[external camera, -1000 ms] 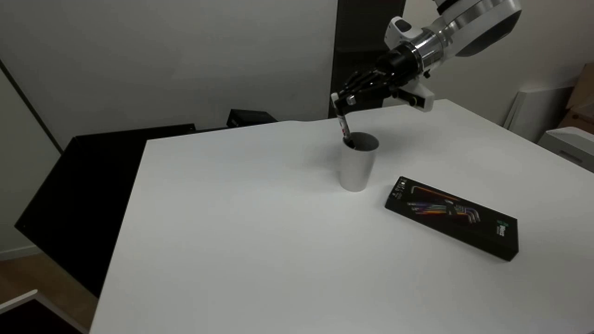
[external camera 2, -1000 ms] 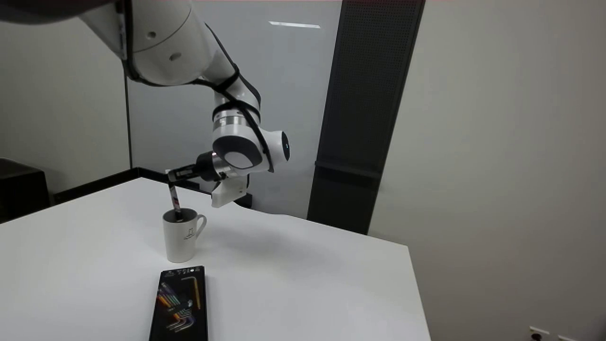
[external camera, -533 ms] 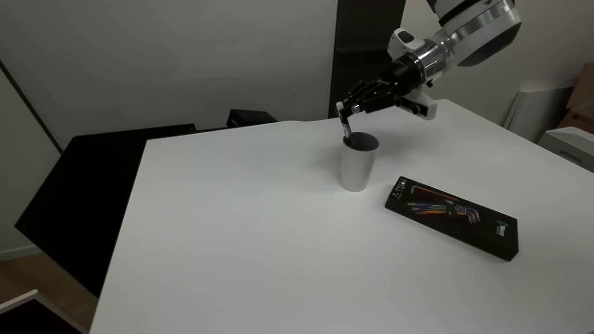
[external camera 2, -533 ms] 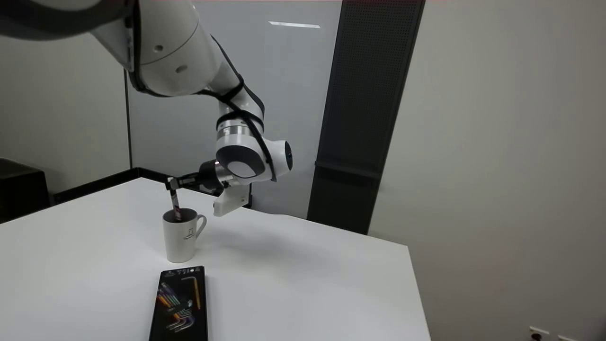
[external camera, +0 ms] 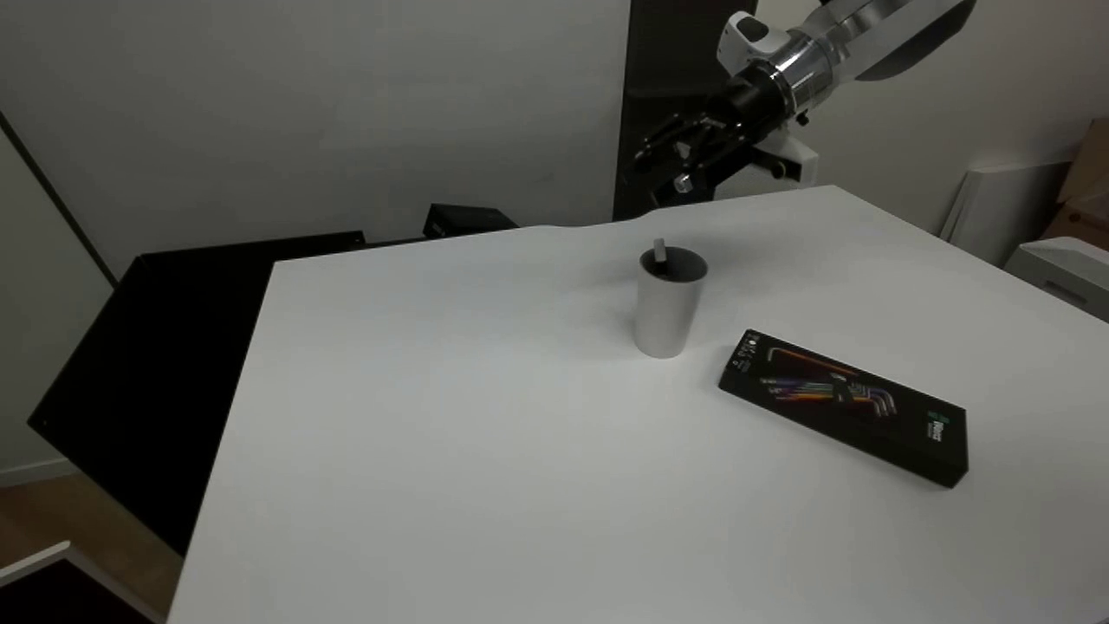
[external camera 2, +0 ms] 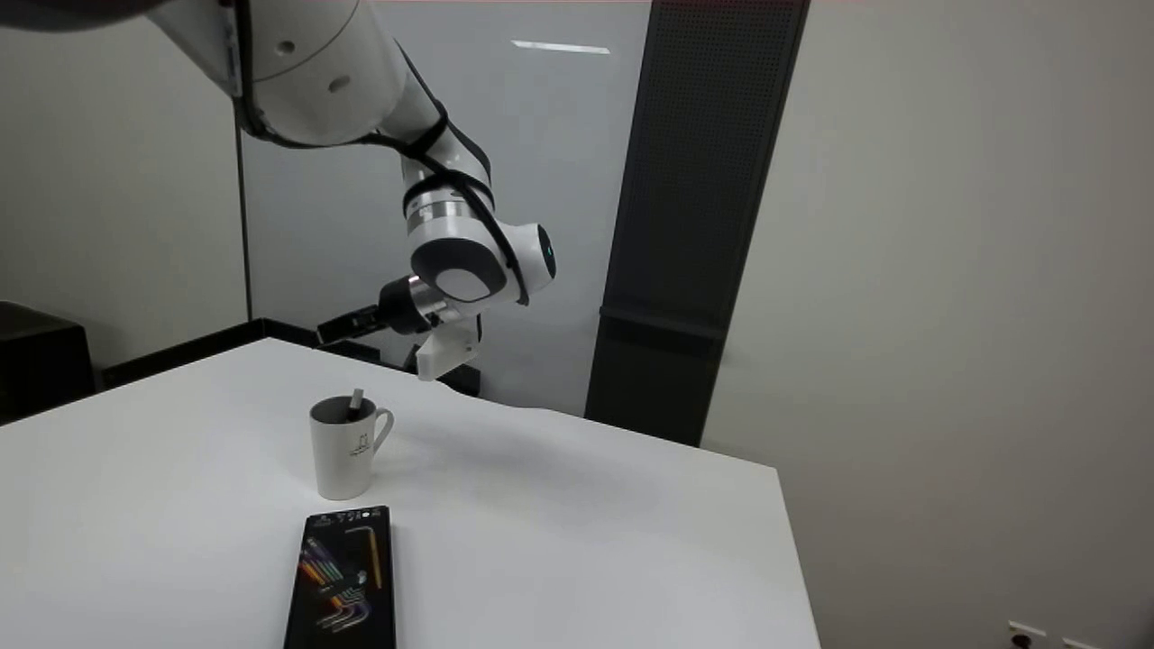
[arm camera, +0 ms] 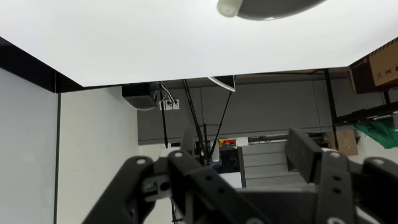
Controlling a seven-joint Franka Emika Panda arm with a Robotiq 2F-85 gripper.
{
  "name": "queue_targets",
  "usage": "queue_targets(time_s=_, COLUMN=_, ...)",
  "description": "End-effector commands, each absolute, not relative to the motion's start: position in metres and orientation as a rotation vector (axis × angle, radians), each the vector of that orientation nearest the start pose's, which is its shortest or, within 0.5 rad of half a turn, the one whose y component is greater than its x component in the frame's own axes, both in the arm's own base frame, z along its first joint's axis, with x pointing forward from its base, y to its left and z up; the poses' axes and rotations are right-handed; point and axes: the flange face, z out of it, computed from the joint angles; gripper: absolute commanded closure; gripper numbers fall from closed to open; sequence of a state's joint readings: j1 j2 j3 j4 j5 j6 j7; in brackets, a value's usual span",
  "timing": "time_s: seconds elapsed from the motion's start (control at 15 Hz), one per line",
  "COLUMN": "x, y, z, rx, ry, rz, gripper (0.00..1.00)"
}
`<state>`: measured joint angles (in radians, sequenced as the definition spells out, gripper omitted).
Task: Pick the marker and put it in the cup
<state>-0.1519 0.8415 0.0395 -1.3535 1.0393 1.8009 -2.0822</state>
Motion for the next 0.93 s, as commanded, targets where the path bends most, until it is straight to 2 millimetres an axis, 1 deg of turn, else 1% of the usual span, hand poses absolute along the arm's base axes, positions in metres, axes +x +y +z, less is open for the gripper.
queue_targets(time_s=0.0, x=0.72, y=-0.008, z=0.274, rx=-1.791, ry=-1.645, rz=-0.778, gripper=0.0)
queue_targets(time_s=0.07, x=0.719, y=-0.006, z=0.287, rx=-1.832, ry=-1.686, rz=-0.774, gripper=0.0)
queue_targets(time_s=0.2, x=0.714, y=-0.002, z=0.312, rx=-1.844, ry=-1.839, rz=-0.754, gripper=0.0)
queue_targets(time_s=0.33, x=0.703, y=-0.001, z=0.335, rx=-1.798, ry=-1.999, rz=-0.689, gripper=0.0)
queue_targets(time_s=0.47, x=0.688, y=-0.004, z=0.356, rx=-1.747, ry=-2.13, rz=-0.585, gripper=0.0)
queue_targets(time_s=0.67, x=0.668, y=-0.012, z=0.381, rx=-1.679, ry=-2.32, rz=-0.424, gripper=0.0)
queue_targets(time_s=0.87, x=0.649, y=-0.02, z=0.399, rx=-1.552, ry=-2.5, rz=-0.286, gripper=0.0)
